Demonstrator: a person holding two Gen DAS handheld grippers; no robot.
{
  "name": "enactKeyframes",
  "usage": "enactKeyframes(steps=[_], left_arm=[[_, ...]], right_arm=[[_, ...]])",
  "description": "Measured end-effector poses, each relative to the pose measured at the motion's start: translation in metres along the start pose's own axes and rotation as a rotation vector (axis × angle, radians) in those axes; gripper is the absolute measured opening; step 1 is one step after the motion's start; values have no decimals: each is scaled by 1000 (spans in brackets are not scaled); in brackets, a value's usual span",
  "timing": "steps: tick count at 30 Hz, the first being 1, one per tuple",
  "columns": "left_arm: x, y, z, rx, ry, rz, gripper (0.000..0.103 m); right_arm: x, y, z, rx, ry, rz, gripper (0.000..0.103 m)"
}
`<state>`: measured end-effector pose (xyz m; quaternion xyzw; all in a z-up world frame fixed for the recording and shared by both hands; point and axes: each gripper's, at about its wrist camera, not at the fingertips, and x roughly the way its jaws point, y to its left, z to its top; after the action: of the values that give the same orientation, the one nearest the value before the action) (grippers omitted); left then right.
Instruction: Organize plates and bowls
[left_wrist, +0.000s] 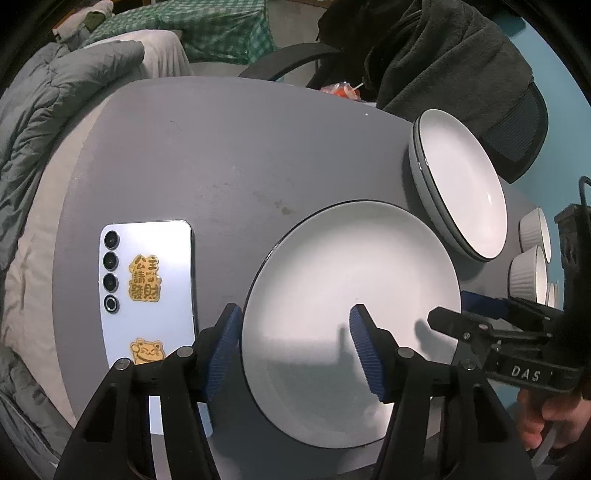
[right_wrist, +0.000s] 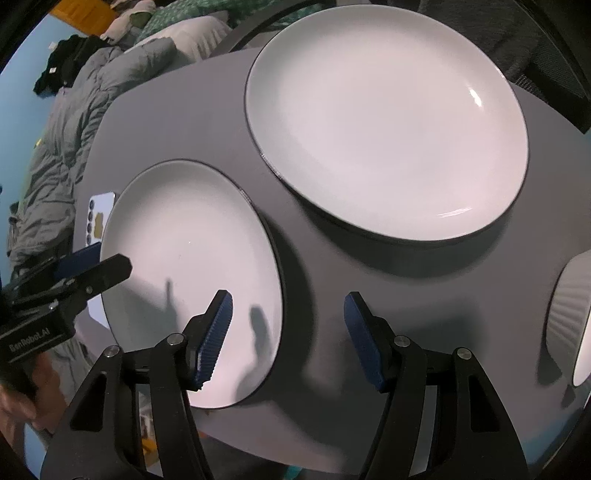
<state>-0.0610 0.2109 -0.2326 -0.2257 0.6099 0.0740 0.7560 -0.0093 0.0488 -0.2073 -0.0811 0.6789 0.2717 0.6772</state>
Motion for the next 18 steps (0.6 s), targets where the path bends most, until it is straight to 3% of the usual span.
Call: enactKeyframes(steps=[3, 5, 12, 16, 18], left_arm=[[5, 4, -1, -10, 13, 0, 54], [8, 7, -1, -17, 16, -3, 49], [14, 21, 3, -61, 45, -3, 26], [15, 26, 1, -74, 54, -11, 24], [15, 25, 1, -63, 58, -1, 24]], right_arm=[[1, 0, 0, -16, 6, 6, 62], [2, 2, 0, -30, 15, 5, 51], [6, 0, 2, -33, 30, 24, 32], [8, -1, 3, -30, 35, 7, 18], [7, -4, 3, -15, 37, 24, 16]])
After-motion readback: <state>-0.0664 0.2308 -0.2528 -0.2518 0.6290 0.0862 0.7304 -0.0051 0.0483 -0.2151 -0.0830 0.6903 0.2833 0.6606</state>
